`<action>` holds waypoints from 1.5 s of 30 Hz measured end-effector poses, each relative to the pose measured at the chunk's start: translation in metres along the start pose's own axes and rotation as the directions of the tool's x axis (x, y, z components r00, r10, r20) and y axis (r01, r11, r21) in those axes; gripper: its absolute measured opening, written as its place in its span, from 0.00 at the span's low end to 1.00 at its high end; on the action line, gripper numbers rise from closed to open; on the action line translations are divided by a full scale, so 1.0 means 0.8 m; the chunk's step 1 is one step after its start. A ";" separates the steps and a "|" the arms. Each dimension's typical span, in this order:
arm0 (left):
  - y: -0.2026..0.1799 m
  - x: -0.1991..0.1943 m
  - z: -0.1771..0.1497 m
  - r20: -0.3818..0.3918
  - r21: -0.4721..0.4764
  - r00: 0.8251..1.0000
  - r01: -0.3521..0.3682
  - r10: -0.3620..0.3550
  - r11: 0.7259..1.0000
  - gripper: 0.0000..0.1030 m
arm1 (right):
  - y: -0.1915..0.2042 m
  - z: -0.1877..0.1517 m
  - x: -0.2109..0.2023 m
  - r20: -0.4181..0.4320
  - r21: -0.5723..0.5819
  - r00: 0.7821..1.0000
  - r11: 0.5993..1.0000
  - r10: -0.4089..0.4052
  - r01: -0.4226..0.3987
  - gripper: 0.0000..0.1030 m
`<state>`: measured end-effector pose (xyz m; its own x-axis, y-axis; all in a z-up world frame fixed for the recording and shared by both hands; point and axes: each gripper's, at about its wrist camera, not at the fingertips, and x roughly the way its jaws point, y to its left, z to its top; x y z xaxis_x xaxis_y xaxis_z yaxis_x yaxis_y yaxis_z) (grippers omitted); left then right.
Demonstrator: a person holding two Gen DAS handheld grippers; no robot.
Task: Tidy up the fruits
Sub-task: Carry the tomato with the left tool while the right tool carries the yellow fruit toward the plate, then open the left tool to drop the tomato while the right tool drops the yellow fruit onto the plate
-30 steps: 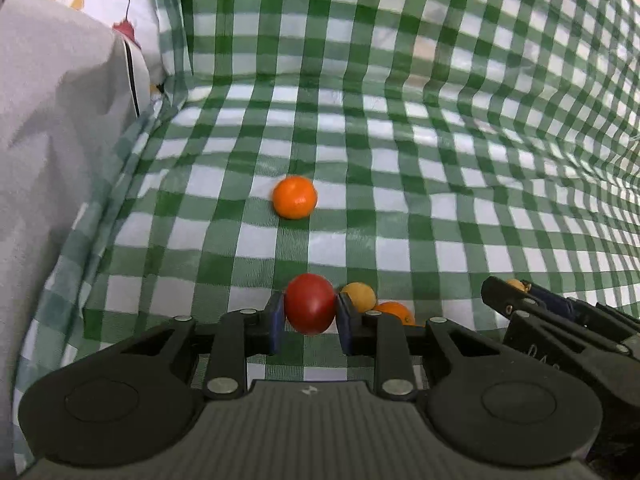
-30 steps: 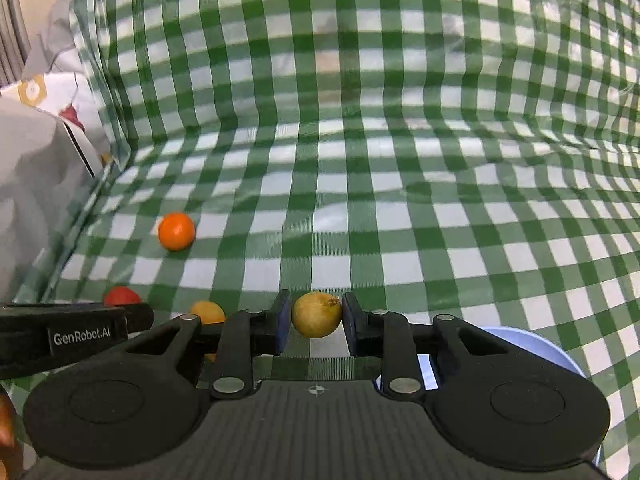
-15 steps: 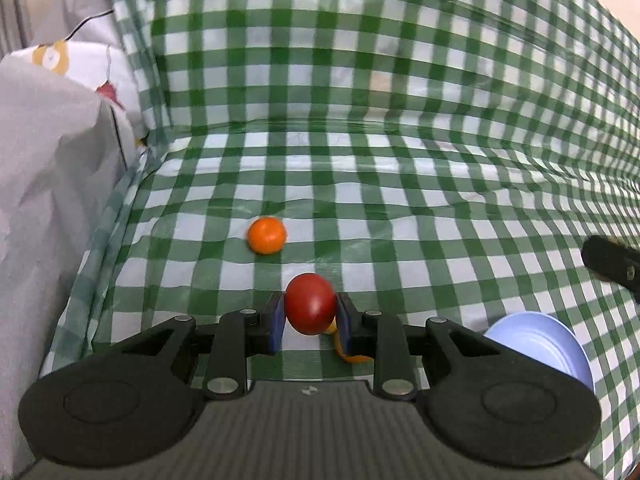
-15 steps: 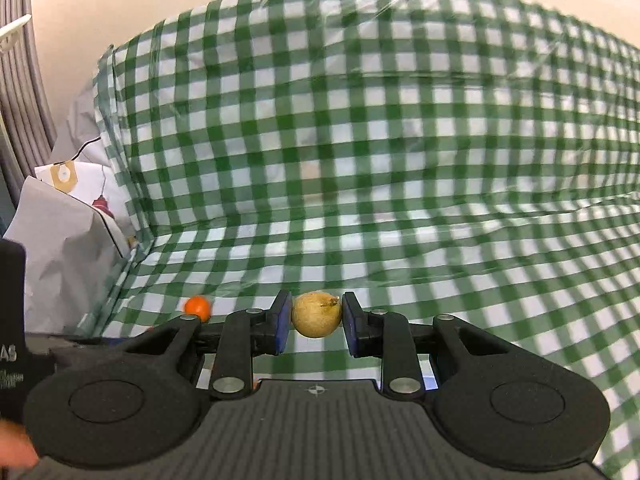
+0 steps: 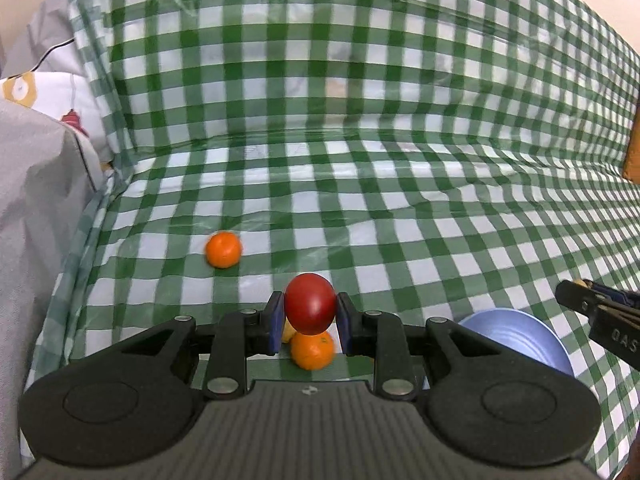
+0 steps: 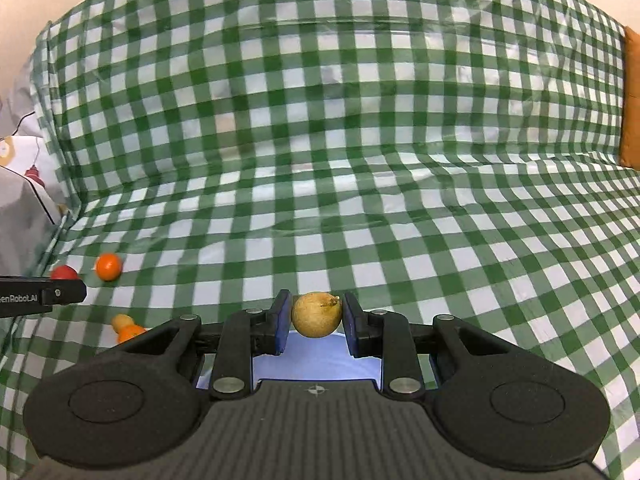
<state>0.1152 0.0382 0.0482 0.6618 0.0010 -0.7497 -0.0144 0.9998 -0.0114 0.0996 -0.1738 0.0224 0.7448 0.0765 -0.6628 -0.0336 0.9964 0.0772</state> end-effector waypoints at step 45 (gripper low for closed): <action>-0.075 0.026 -0.024 -0.080 0.111 0.987 0.147 -0.139 0.983 0.29 | -0.018 -0.015 0.011 -0.090 -0.019 0.995 0.999 -0.049 0.047 0.27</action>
<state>0.1154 -0.0221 0.0201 0.5953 -0.1391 -0.7914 0.1663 0.9849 -0.0480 0.0983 -0.1874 0.0065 0.6823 0.0307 -0.7305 -0.0112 0.9994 0.0316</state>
